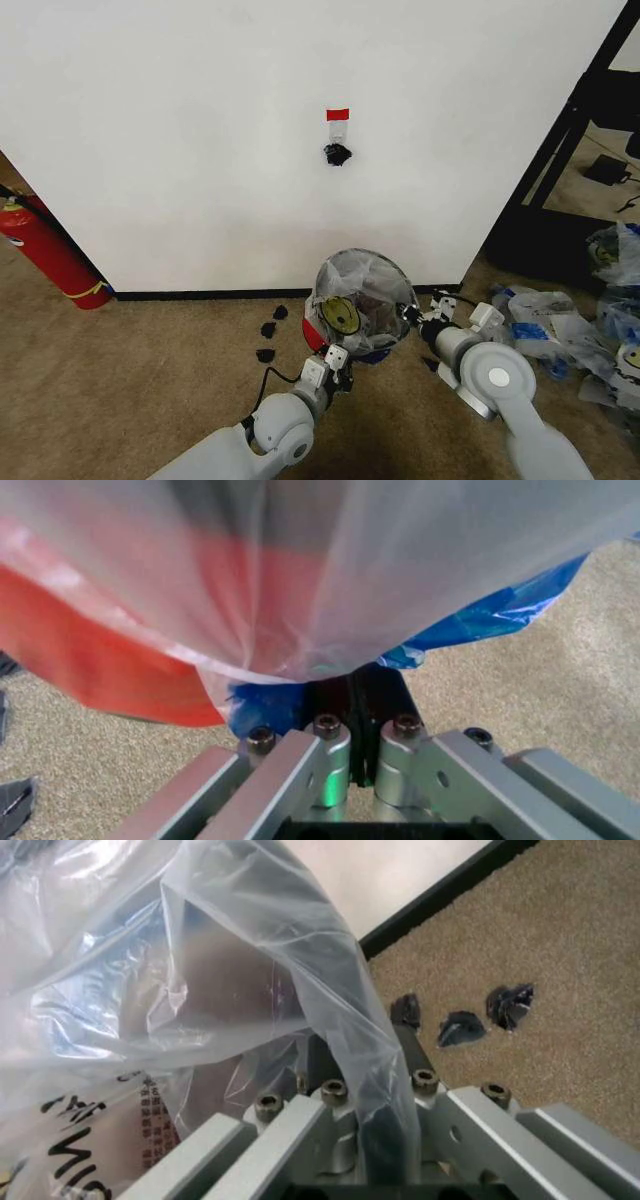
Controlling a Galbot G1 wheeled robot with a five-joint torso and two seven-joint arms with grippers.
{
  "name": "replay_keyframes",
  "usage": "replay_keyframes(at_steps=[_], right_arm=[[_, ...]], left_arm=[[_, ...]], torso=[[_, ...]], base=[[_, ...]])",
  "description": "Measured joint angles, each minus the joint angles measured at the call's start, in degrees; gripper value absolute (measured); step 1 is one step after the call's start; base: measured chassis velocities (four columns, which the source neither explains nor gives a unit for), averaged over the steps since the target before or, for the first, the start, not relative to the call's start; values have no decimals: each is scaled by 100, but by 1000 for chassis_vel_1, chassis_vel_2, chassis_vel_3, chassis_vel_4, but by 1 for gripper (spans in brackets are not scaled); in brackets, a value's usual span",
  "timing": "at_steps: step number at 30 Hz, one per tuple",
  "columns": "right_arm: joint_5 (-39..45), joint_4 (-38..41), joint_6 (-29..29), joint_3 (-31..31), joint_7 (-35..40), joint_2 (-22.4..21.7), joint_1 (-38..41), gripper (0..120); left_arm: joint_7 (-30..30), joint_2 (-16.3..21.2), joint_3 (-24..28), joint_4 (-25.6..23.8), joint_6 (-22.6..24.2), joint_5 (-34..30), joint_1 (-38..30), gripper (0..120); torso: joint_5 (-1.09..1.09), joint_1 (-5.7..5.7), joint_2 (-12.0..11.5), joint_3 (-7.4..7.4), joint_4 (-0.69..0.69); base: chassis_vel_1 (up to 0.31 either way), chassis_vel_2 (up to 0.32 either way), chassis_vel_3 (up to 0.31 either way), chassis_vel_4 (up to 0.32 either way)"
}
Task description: Pick up the garbage bag from the wall and place it over the trash bin.
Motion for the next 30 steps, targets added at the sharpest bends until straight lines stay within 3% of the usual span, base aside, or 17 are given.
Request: replay_keyframes(at_steps=[10,13,15,30], right_arm=[[27,7,-11,-12,65,36,15,0],[16,-42,-6,-10,68,38,31,0],[-22,-95,8,-7,164,92,75,0],[-178,-295,68,8,106,224,152,0]], left_arm=[[-8,6,-25,-31,-127,90,82,0],[-17,124,-31,-231,-109,121,137,13],[-12,430,-30,-559,17,276,238,24],[12,723,-172,-1158,-141,780,647,74]], torso=[[-1,0,0,0,0],[0,0,0,0,0],[0,0,0,0,0],[-1,0,0,0,0]], base=[[0,0,0,0],[0,0,0,0],[0,0,0,0],[0,0,0,0]])
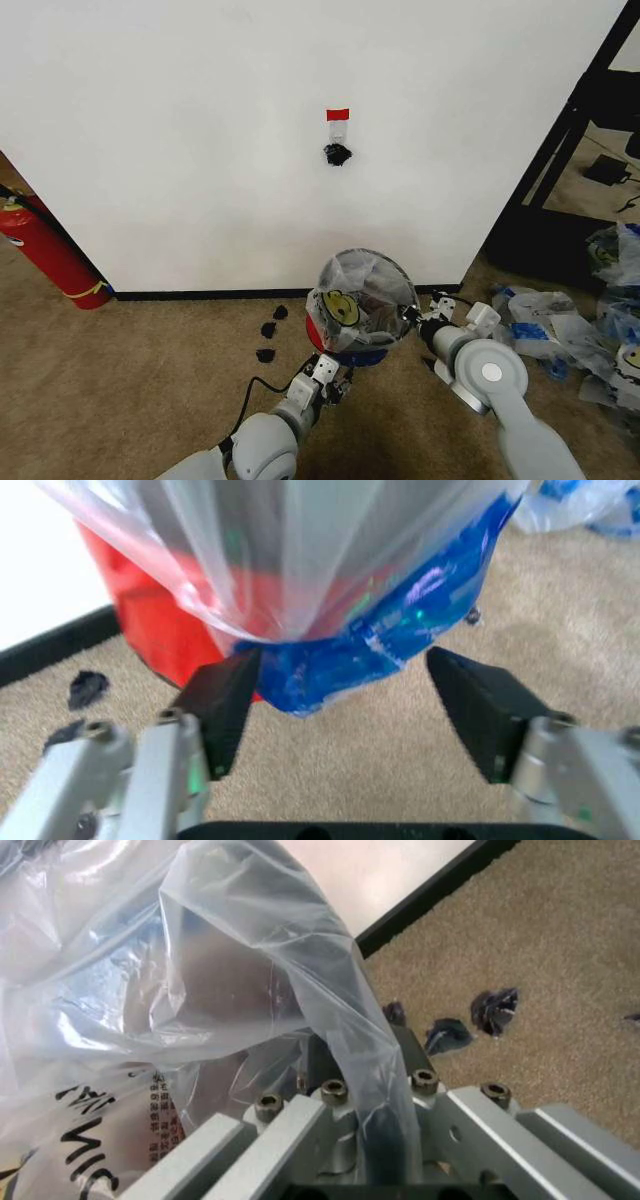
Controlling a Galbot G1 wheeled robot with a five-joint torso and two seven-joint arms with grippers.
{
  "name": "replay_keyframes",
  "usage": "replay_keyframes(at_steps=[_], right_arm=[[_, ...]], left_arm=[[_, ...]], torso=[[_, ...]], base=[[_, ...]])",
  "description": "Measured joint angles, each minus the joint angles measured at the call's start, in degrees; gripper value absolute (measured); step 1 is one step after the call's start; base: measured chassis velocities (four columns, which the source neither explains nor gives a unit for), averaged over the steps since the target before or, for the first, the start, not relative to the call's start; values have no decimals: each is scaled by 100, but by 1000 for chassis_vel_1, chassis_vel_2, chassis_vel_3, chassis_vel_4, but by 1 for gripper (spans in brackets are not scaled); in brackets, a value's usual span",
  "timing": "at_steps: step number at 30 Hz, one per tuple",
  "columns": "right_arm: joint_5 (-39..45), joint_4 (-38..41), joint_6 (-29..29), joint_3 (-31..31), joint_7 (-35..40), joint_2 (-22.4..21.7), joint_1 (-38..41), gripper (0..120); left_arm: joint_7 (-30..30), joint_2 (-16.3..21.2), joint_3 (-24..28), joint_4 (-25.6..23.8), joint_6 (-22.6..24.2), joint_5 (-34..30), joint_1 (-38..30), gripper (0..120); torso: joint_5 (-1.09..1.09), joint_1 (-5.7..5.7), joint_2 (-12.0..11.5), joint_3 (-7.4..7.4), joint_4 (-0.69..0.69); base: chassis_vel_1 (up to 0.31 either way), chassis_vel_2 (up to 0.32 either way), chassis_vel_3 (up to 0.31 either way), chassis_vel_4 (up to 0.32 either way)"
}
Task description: Pick up the garbage bag from the wall and place it over the trash bin.
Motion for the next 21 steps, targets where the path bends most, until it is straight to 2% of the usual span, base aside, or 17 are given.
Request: replay_keyframes(at_steps=[6,8,13,15,17,19,21], right_arm=[[-77,-121,0,62,-66,-7,66,0],[-103,-133,1,62,-84,-16,66,0],[-445,-208,69,49,-258,-50,25,0],[-503,-215,76,39,-279,-45,19,0],[-702,-229,98,5,-342,-27,3,0],[-1136,-236,145,-47,-587,-5,-55,0],[-1316,-215,156,-81,-674,-4,-95,0]], left_arm=[[111,396,-525,-588,-16,-104,493,97],[116,458,-660,-695,-17,-110,619,99],[188,880,-1691,-1485,188,-277,1351,100],[152,925,-1788,-1593,251,-388,1353,100],[35,1004,-1932,-1843,473,-776,1234,95],[-277,1052,-2037,-2305,1148,-1854,764,84],[-521,1063,-2029,-2532,1470,-2569,332,75]], torso=[[0,0,0,0,-1],[0,0,0,0,0],[0,0,0,0,2],[-1,0,0,0,2],[1,0,0,0,1],[2,0,0,0,-1],[0,0,0,0,-3]], base=[[0,0,0,0],[0,0,0,0],[0,0,0,0],[0,0,0,0],[0,0,0,0],[0,0,0,0],[0,0,0,0]])
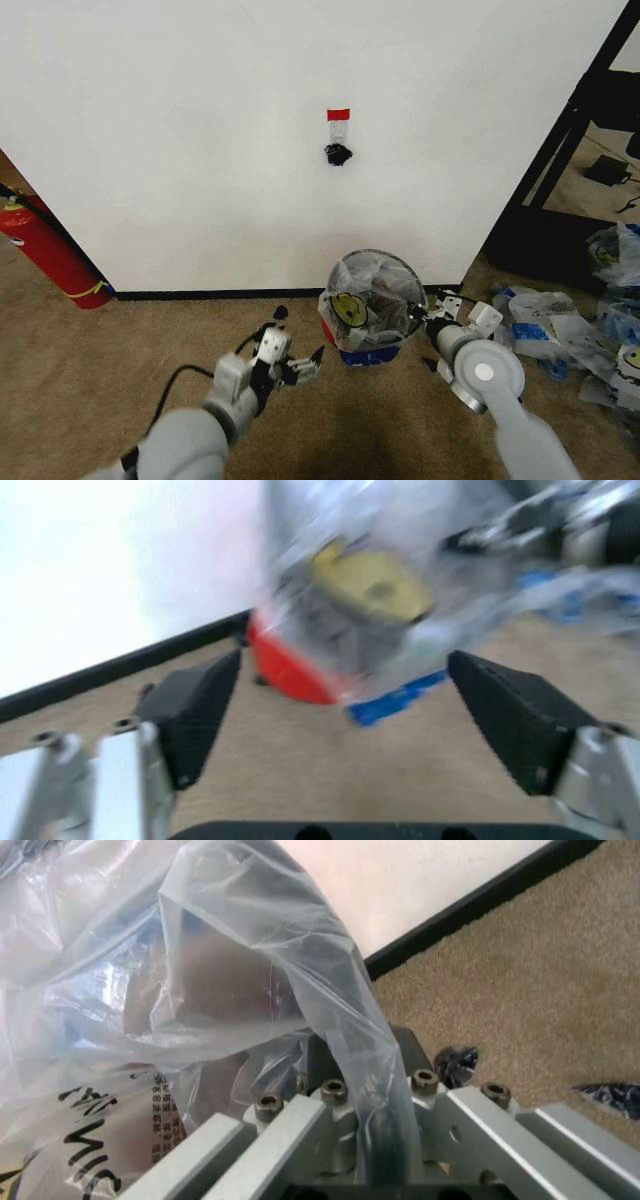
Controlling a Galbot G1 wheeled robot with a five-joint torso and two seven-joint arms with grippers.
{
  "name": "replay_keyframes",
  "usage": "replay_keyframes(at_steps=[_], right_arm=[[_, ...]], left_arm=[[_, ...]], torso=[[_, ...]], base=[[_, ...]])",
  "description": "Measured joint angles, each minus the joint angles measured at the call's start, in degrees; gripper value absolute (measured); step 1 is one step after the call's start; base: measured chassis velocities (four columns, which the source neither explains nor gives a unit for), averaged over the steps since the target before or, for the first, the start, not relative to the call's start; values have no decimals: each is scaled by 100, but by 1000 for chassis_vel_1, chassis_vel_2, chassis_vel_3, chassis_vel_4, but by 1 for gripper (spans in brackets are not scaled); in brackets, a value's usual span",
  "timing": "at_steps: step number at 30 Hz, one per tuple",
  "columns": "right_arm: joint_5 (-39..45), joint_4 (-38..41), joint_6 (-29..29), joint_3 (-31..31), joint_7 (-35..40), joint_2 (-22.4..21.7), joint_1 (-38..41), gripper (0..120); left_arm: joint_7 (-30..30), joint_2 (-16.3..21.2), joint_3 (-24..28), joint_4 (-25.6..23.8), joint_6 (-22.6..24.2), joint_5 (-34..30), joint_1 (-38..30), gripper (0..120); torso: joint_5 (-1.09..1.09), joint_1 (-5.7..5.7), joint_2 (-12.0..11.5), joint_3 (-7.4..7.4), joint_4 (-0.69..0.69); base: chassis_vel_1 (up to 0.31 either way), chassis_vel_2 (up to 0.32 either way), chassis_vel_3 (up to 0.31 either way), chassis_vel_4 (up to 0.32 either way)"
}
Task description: Pick up the garbage bag from the wall and place it over the trash bin.
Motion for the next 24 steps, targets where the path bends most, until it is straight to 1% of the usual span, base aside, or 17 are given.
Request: replay_keyframes(at_steps=[1,2,5,6,8,9,10,11,14,15,16,17,20,21,22,23,24], right_arm=[[0,0,0,0,0,0,0,0],[-53,15,1,-6,-3,7,-7,0],[-191,17,14,-58,25,55,31,0],[-220,2,15,-78,26,69,53,0],[-286,-21,22,-89,13,87,50,0],[-286,-21,22,-89,13,87,50,0],[-306,-22,25,-86,5,93,39,0],[-321,-23,27,-67,-11,102,9,0],[-309,-33,26,4,-21,133,-21,0],[-309,-33,26,4,-21,133,-21,0],[-306,-43,26,23,-21,146,-24,0],[-305,-56,26,45,-15,170,-32,0],[-321,-58,27,76,3,218,-56,0],[-334,-58,27,76,5,239,-57,0],[-353,-66,29,76,11,268,-53,0],[-353,-66,29,76,11,268,-53,0],[-363,-76,31,70,14,286,-45,0]], left_arm=[[0,0,0,0,0,0,0,75],[-56,18,18,-51,85,-201,-185,72],[-128,94,140,-56,182,-630,-677,60],[-151,112,222,-7,196,-759,-836,55],[-228,118,461,107,249,-1024,-1197,47],[-228,118,461,107,249,-1024,-1197,47],[-273,112,580,154,298,-1164,-1374,43],[-315,88,798,214,385,-1362,-1680,38],[-426,-59,1397,358,431,-1620,-2330,26],[-426,-59,1397,358,431,-1620,-2330,26],[-479,-110,1596,437,436,-1691,-2528,23],[-599,-216,1922,587,437,-1841,-2840,16],[-812,-426,2388,934,437,-2056,-3362,8],[-887,-495,2528,1063,437,-2116,-3537,5],[-997,-623,2746,1283,436,-2216,-3817,0],[-997,-623,2746,1283,436,-2216,-3817,0],[-1041,-699,2861,1425,435,-2273,-3985,0]], torso=[[0,0,0,0,0],[2,0,0,0,0],[-1,0,0,0,0],[2,0,0,0,7],[0,0,0,0,6],[0,0,0,0,6],[-1,1,0,0,5],[1,1,0,1,1],[2,0,-1,0,3],[2,0,-1,0,3],[0,1,-1,1,1],[1,1,-2,1,4],[2,1,-2,1,2],[1,1,-2,1,-1],[3,1,-2,1,-1],[3,1,-2,1,-1],[3,1,-2,1,0]], base=[[0,0,0,0],[0,0,0,0],[0,0,0,0],[0,0,0,0],[0,0,0,0],[0,0,0,0],[0,0,0,0],[0,0,0,0],[0,0,0,0],[0,0,0,0],[0,0,0,0],[0,0,0,0],[0,0,0,0],[0,0,0,0],[0,0,0,0],[0,0,0,0],[0,0,0,0]])
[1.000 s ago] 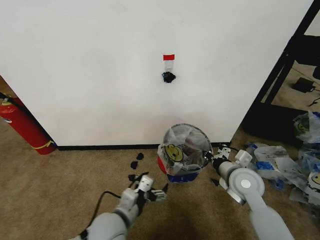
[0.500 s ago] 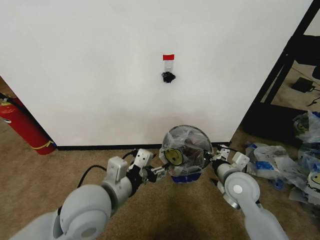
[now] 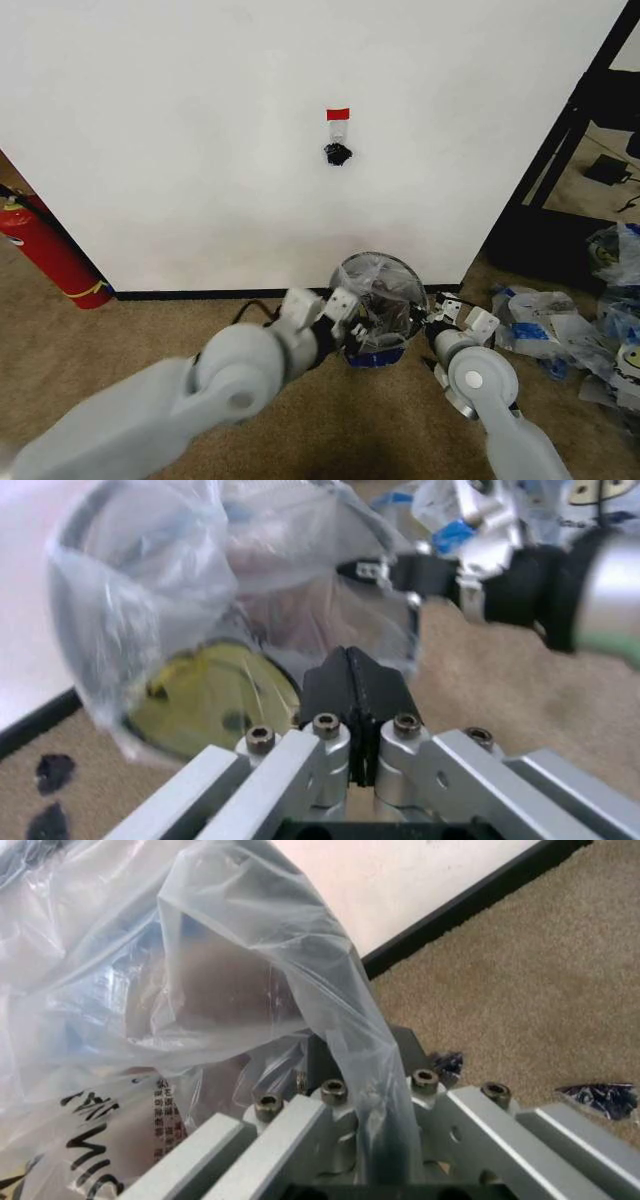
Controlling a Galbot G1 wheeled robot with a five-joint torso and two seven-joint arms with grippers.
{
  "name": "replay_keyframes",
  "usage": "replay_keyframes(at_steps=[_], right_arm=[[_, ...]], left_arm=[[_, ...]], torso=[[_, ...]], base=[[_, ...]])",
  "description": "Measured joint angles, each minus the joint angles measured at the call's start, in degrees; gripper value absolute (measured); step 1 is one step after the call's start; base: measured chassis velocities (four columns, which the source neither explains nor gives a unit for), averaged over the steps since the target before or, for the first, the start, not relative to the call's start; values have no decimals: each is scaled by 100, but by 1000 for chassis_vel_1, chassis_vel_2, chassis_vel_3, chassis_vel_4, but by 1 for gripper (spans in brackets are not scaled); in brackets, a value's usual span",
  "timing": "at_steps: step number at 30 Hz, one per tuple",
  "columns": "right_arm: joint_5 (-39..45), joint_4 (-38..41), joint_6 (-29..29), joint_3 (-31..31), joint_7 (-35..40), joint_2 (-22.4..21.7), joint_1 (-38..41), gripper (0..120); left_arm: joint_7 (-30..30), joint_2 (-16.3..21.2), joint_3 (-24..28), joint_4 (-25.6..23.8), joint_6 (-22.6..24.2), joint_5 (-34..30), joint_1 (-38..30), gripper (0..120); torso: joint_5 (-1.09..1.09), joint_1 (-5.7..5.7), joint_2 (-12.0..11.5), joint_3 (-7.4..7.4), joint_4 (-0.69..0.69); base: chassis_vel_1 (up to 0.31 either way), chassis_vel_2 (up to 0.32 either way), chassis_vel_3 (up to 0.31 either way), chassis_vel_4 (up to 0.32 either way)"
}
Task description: Pick up the garbage bag from the wall and place it over the trash bin.
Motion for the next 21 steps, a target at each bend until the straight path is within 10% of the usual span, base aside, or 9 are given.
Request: replay_keyframes(at_steps=[21], right_arm=[[-340,-56,46,53,-139,65,-18,0]], left_arm=[[-1057,-1365,1897,1883,-24,-433,-1639,0]], torso=[[-1,-1,0,-1,3]], base=[[0,0,0,0]])
